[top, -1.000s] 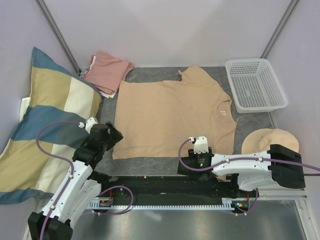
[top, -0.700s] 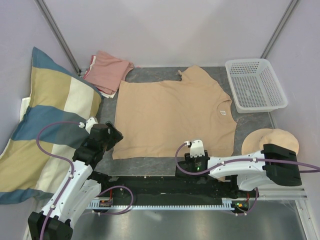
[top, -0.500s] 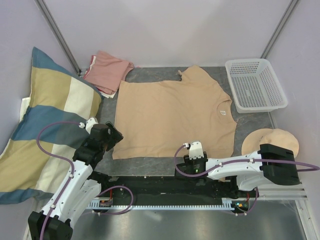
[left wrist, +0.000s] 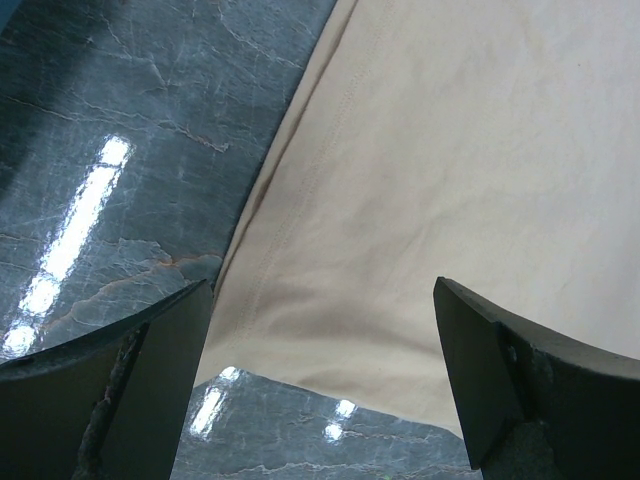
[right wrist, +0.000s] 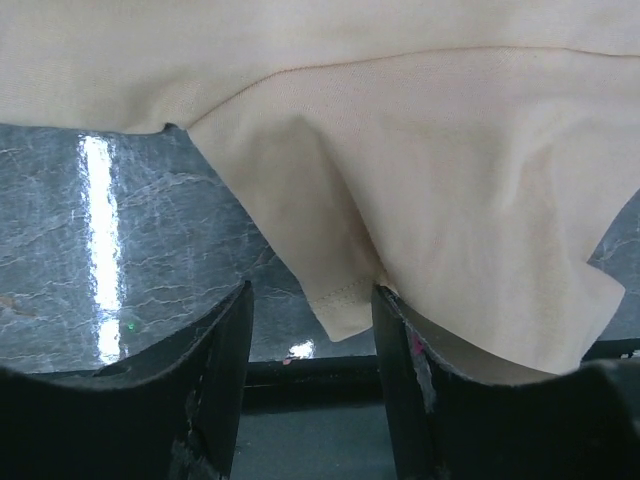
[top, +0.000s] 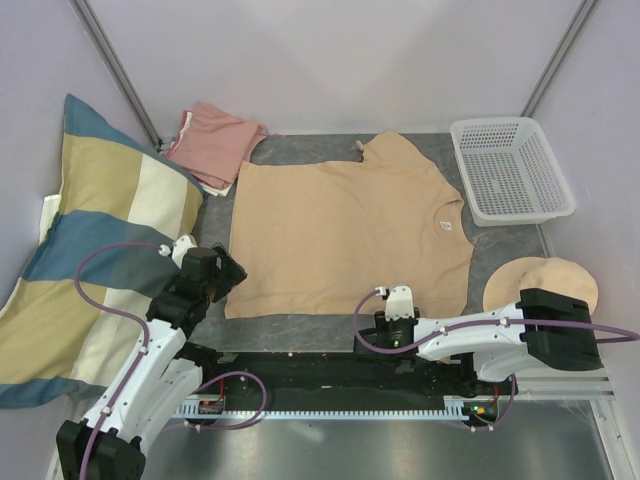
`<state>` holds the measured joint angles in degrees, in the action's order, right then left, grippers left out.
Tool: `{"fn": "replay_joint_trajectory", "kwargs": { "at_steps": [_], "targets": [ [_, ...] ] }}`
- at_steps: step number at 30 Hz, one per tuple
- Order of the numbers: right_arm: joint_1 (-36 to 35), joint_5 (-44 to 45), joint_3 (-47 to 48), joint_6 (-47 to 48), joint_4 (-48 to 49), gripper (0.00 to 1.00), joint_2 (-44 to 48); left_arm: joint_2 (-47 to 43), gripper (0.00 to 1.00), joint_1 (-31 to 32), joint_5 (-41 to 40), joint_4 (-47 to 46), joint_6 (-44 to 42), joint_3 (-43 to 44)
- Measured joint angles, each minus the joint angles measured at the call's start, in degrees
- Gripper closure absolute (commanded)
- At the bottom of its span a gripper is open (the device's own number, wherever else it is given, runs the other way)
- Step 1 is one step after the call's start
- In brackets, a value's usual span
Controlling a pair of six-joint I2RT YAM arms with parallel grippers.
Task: Fold and stack the t-shirts
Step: Flatten out the tshirt
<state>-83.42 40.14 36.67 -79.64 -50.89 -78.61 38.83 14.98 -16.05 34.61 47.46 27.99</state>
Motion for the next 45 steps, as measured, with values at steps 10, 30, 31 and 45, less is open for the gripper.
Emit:
{"fn": "replay_joint_trajectory", "kwargs": {
  "at_steps": [10, 30, 31, 45],
  "targets": [
    [0.00, -0.44, -0.50, -2.25, 0.33, 0.56, 0.28, 0.17, 0.00, 0.00, 0.09, 0.00, 0.00, 0.00],
    [-0.11, -0.83, -0.61, -2.67, 1.01, 1.00, 0.24, 0.13, 0.00, 0.00, 0.09, 0.00, 0.00, -0.31],
    [-0.11, -0.94, -0.48, -2.27, 0.85, 1.00, 0.24, 0.13, 0.00, 0.00, 0.09, 0.00, 0.00, -0.31],
    [-3.34, -1.95, 6.71, 4.22, 0.55, 1.00, -0.11, 0.02, 0.00, 0.00, 0.09, 0.00, 0.00, -0.31]
  ]
}}
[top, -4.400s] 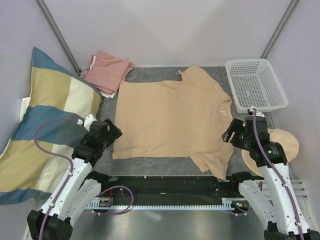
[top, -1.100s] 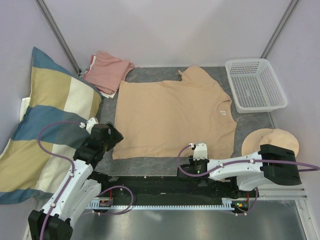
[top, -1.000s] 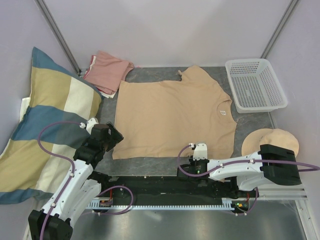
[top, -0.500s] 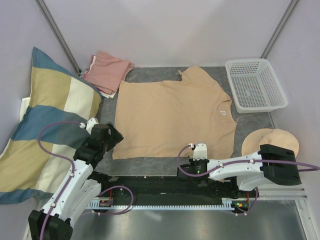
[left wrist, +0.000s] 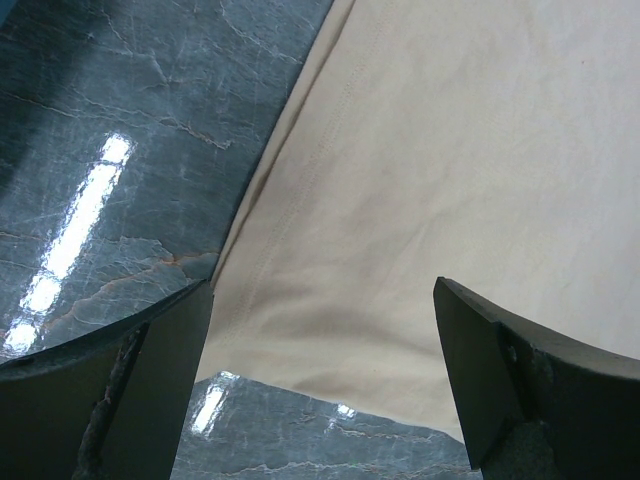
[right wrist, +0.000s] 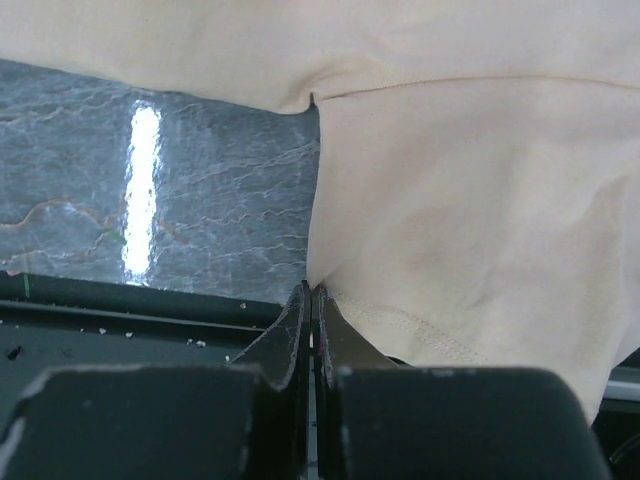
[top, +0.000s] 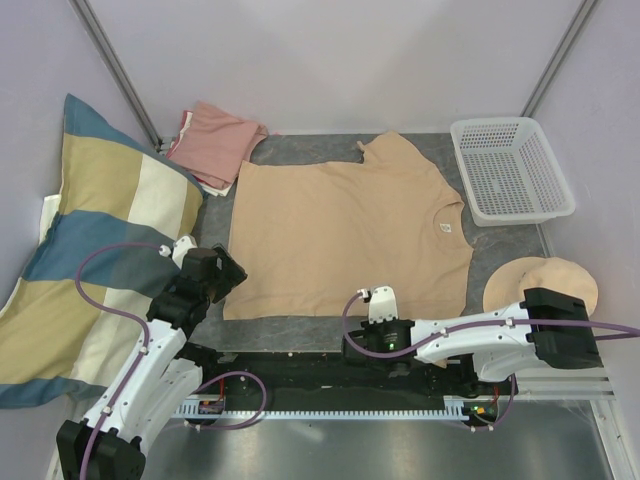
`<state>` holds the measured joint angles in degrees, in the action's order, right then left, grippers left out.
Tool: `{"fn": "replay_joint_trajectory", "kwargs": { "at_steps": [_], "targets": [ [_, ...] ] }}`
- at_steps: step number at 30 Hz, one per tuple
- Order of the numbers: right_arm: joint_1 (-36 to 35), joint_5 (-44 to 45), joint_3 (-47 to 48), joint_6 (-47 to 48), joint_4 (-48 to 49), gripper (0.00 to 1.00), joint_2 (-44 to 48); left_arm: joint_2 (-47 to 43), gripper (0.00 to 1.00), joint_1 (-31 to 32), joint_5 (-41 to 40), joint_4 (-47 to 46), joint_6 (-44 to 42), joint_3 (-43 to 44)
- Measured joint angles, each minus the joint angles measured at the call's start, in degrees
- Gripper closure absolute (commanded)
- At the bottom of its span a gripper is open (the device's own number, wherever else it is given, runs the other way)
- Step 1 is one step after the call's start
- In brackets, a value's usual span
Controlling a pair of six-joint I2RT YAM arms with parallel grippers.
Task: Fold and stack the t-shirts
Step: Flatten out the tshirt
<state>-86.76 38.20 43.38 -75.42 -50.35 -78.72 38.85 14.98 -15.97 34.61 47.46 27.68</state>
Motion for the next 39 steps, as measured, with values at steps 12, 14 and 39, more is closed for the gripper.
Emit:
{"fn": "replay_joint_trajectory", "kwargs": {
  "at_steps": [12, 14, 39],
  "targets": [
    [-1.90, -1.90, 1.03, 1.53, 0.15, 0.81, -2.01, 0.00, 0.00, 0.00, 0.04, 0.00, 0.00, 0.00],
    [-1.90, -1.90, 1.27, 1.60, 0.00, 0.60, -2.01, 0.00, 0.00, 0.00, 0.07, 0.00, 0.00, 0.00],
    [-2.25, 1.31, 2.89, -21.51, -24.04, 0.42, 2.73, -0.52, 0.00, 0.33, 4.37, 1.01, 0.46, -0.87]
  ]
}}
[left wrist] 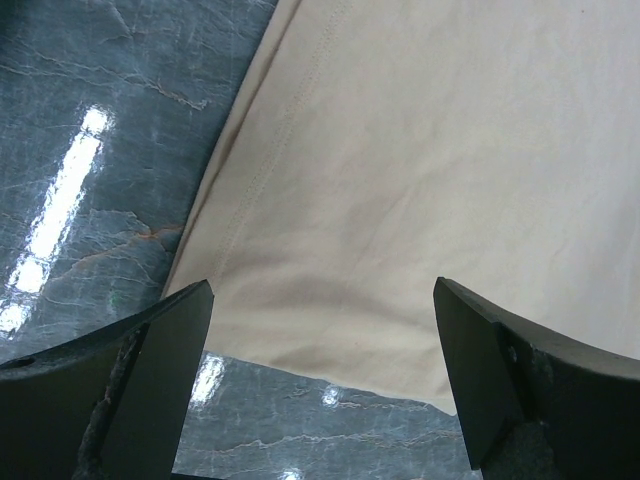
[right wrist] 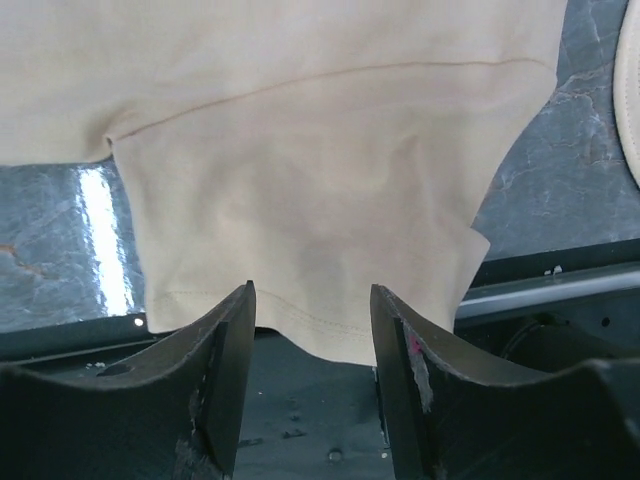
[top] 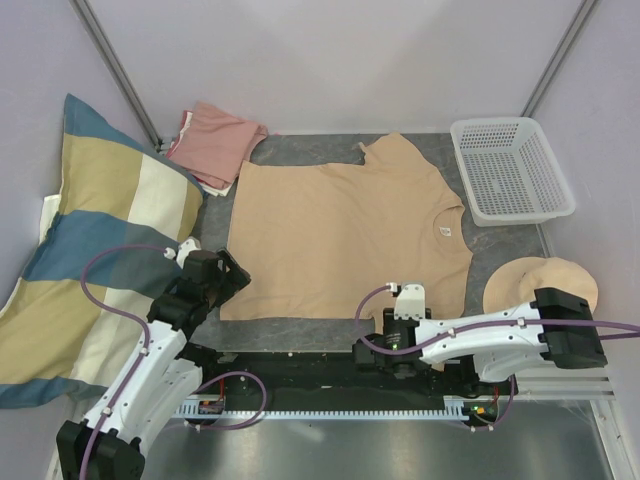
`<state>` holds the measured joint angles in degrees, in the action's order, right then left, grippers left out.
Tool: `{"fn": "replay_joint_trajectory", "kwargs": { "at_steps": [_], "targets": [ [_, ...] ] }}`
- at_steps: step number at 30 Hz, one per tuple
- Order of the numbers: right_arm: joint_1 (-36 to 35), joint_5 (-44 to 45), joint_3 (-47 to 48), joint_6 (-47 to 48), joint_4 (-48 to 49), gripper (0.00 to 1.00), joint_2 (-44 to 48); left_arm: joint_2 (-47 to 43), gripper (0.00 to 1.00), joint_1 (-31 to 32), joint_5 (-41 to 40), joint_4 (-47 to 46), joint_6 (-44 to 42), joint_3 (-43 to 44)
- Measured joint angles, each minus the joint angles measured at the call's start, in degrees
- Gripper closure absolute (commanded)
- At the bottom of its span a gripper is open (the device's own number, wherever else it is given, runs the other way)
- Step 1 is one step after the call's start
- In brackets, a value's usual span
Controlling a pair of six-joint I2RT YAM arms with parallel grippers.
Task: Fold and stack the t-shirts
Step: Flatten out the tshirt
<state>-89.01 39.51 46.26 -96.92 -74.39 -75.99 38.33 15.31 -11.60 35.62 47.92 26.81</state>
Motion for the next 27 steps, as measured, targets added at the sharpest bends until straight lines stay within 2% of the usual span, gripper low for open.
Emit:
{"fn": "replay_joint_trajectory", "kwargs": {
  "at_steps": [3, 6, 10, 14, 21, 27],
  "targets": [
    [2.12, 1.62, 1.68, 1.38, 0.92, 0.42, -1.75, 0.02, 0.00, 0.07, 0.00, -0.02, -0.02, 0.02],
    [7.82, 3.32, 2.38, 5.38, 3.98, 0.42, -1.29, -0.02, 0.00, 0.15, -0.02, -0.07, -0.02, 0.02],
    [16.46, 4.92, 2.38, 13.00, 8.44, 0.41, 2.19, -0.26, 0.00, 0.20, -0.07, -0.07, -0.24, 0.07],
    [25.81, 5.64, 3.82, 24.59, 15.26, 0.41, 4.09, 0.57, 0.00, 0.20, -0.46, -0.17, -1.18, 1.01],
    [38.71, 4.81, 16.46, 44.65, 29.11, 0.41, -8.90, 4.15, 0.00, 0.20, -0.83, -1.07, -3.17, 5.16],
    [55.80, -1.31, 28.17, 59.36, 41.97, 0.40, -19.10, 2.93, 0.00, 0.20, -0.74, -1.46, -3.80, 5.75]
  ]
}}
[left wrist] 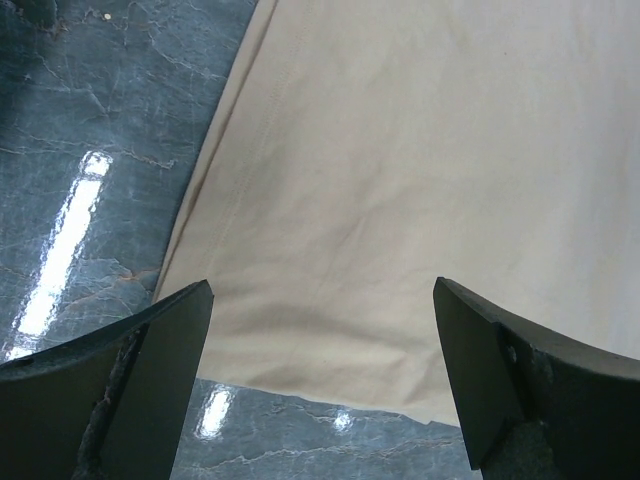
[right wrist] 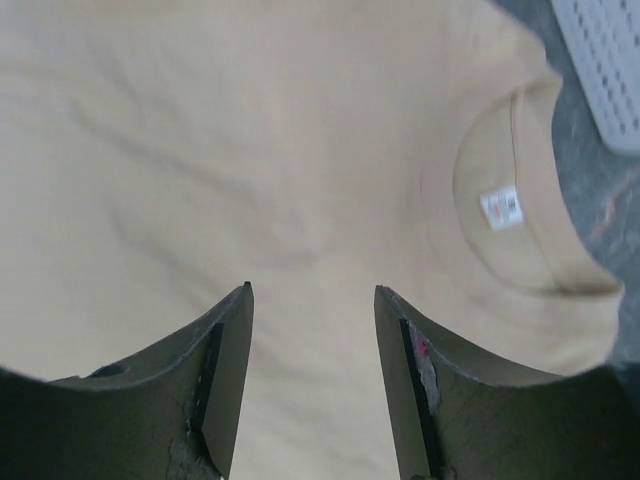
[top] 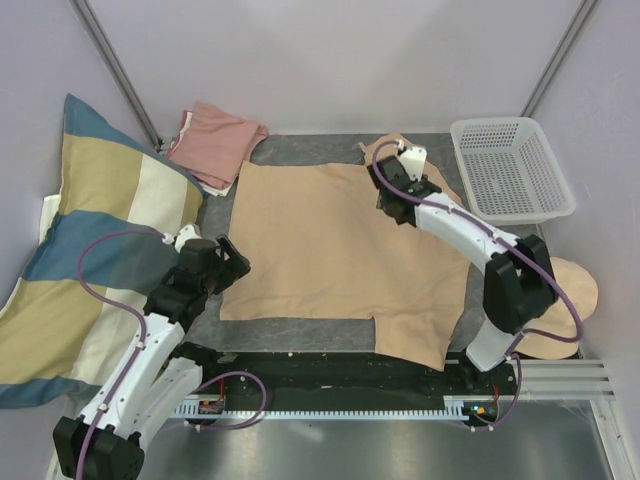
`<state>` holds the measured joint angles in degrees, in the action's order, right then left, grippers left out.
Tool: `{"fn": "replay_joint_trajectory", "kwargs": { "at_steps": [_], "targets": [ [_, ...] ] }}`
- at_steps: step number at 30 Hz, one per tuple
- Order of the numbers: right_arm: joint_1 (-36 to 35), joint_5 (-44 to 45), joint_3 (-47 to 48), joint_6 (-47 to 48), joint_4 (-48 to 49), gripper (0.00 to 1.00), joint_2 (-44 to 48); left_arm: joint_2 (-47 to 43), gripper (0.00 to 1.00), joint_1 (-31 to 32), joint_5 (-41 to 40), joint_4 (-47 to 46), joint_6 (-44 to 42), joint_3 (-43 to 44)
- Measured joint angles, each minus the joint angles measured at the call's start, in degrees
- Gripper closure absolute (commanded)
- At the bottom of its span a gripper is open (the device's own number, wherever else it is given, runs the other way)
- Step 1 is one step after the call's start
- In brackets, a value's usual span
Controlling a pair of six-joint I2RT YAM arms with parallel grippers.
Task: Fold and stack the t-shirts
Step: Flatten out the tshirt
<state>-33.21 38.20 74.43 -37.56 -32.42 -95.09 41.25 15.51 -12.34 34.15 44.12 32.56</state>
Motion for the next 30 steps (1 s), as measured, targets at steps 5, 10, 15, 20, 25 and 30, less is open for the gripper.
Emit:
{"fn": "replay_joint_trajectory", "kwargs": {
  "at_steps": [5, 10, 15, 20, 25, 30],
  "targets": [
    [8.22, -5.92, 14.51, 8.90, 4.96, 0.39, -12.63, -0.26, 0.00, 0.00, 0.39, 0.02, -0.04, 0.00],
    [11.61, -12.35, 25.79, 14.58, 7.17, 0.39, -25.07, -0.26, 0.00, 0.00, 0.50, 0.13, -0.11, 0.04],
    [14.14, -18.25, 33.03, 17.29, 7.21, 0.39, -34.91, -0.50, 0.00, 0.00, 0.48, 0.70, -0.15, 0.11],
    [16.00, -21.51, 37.27, 19.02, 7.15, 0.39, -41.81, -1.70, 0.00, 0.00, 0.48, 2.12, -0.17, 0.11],
    [17.09, -23.96, 40.85, 19.39, 7.21, 0.37, -43.71, -2.12, 0.00, 0.00, 0.48, 2.89, -0.17, 0.11],
    [17.94, -27.17, 46.90, 19.32, 5.60, 0.35, -47.47, -1.77, 0.00, 0.00, 0.44, 3.52, -0.15, 0.11]
  ]
}}
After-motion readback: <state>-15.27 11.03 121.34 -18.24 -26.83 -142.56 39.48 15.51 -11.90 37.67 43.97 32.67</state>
